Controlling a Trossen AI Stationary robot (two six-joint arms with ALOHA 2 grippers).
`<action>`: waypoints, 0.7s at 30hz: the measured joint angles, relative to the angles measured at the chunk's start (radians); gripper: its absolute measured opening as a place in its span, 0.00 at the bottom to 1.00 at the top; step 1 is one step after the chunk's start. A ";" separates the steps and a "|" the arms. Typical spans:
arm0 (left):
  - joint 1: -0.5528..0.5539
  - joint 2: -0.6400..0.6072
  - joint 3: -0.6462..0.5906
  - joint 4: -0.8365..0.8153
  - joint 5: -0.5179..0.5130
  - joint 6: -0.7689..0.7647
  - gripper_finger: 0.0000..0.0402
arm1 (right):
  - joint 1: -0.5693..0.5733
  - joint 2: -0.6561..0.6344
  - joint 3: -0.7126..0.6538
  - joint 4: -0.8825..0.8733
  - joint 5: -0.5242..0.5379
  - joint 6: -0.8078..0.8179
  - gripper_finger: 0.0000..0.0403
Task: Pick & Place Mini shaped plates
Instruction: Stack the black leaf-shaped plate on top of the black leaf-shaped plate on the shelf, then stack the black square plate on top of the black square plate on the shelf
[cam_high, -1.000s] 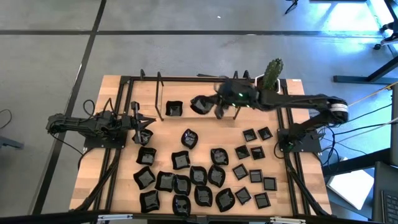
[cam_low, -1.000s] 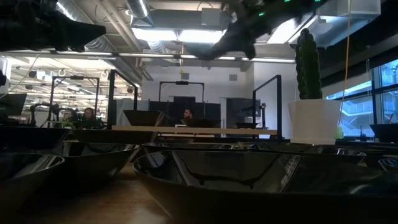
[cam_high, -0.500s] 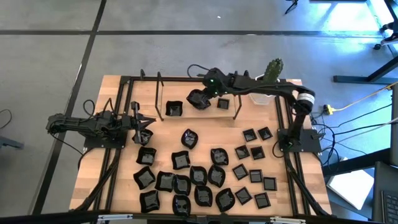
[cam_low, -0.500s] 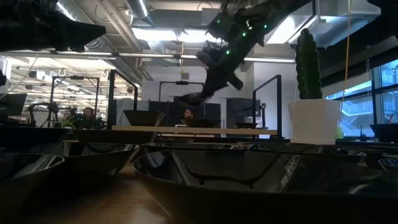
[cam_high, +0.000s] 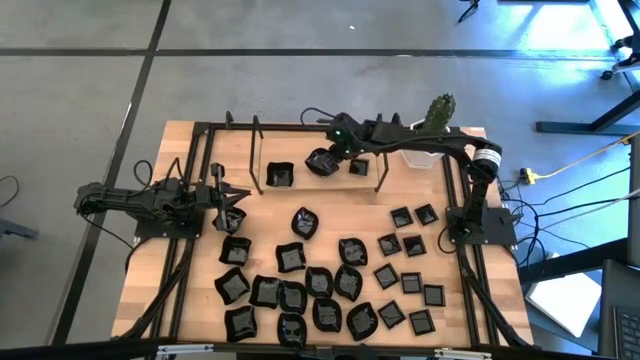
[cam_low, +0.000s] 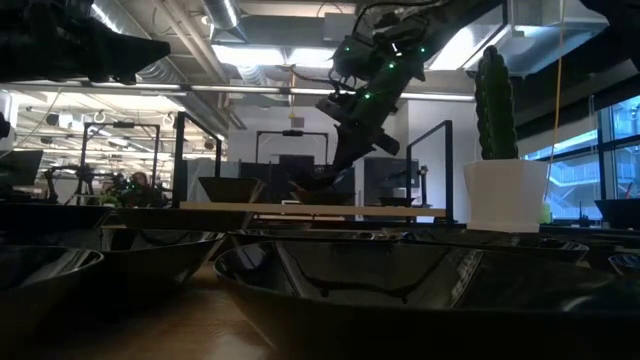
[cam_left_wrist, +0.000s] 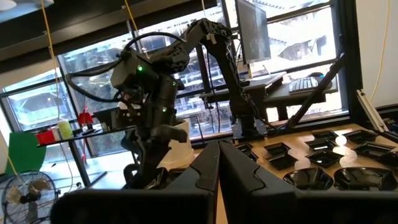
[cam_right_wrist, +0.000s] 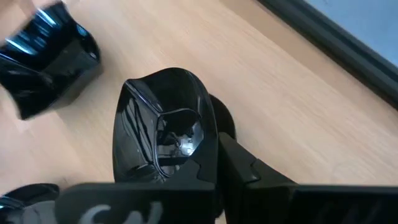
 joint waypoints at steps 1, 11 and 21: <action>0.000 0.000 0.000 0.000 0.000 0.000 0.01 | 0.000 0.000 0.000 -0.006 0.010 0.000 0.01; 0.000 0.000 0.000 0.000 0.000 0.007 0.01 | 0.000 0.000 0.000 -0.046 0.021 -0.023 0.08; 0.000 0.000 0.000 0.000 0.000 0.002 0.01 | 0.000 0.000 0.000 -0.067 0.012 -0.053 0.21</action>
